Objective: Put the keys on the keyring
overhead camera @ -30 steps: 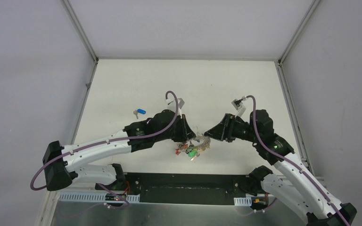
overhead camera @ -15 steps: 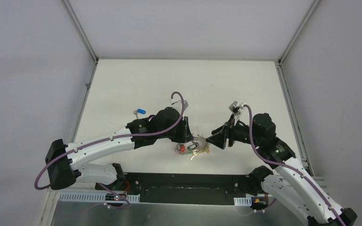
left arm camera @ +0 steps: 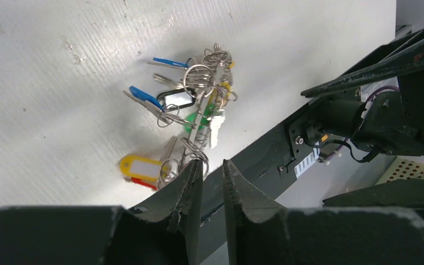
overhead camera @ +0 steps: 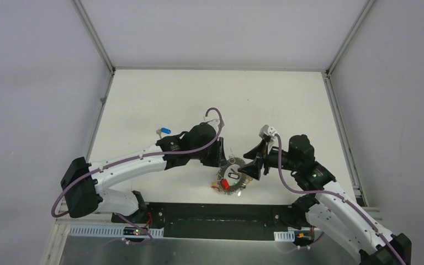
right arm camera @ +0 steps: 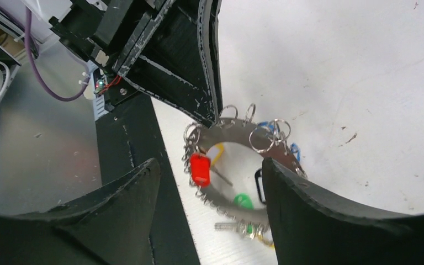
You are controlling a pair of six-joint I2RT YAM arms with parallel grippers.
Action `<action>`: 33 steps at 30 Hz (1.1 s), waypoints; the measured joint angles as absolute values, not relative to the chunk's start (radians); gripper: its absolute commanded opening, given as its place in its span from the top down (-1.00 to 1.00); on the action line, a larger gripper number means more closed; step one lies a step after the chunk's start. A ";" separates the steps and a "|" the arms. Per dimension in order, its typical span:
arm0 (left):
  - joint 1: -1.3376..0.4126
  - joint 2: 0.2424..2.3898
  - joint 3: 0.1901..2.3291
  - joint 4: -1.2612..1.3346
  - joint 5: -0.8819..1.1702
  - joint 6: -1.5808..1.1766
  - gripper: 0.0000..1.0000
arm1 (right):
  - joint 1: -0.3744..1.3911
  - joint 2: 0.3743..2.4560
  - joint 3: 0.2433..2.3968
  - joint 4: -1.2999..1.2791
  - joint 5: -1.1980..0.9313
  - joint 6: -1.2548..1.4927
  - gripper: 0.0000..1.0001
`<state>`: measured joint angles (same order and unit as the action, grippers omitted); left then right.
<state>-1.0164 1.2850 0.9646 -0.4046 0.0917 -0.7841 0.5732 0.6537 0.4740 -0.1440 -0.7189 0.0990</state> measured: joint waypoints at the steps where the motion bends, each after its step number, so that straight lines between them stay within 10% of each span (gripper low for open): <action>1: -1.014 1.290 0.965 -0.405 0.098 -0.784 0.47 | 0.573 0.660 0.472 -0.136 -0.719 0.086 -0.41; 12: -1.012 1.304 1.013 -0.571 0.053 -0.745 -0.24 | 0.574 0.736 0.472 -0.109 -0.633 0.149 -0.56; 33: -0.806 1.396 0.629 -0.152 0.344 -0.894 -0.12 | 0.574 1.026 0.532 -0.245 -0.505 0.469 -0.34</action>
<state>-0.8062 1.3960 0.6289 -0.1524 0.3439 -0.8940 0.5743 1.0256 0.5320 -0.2447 -0.5049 0.4686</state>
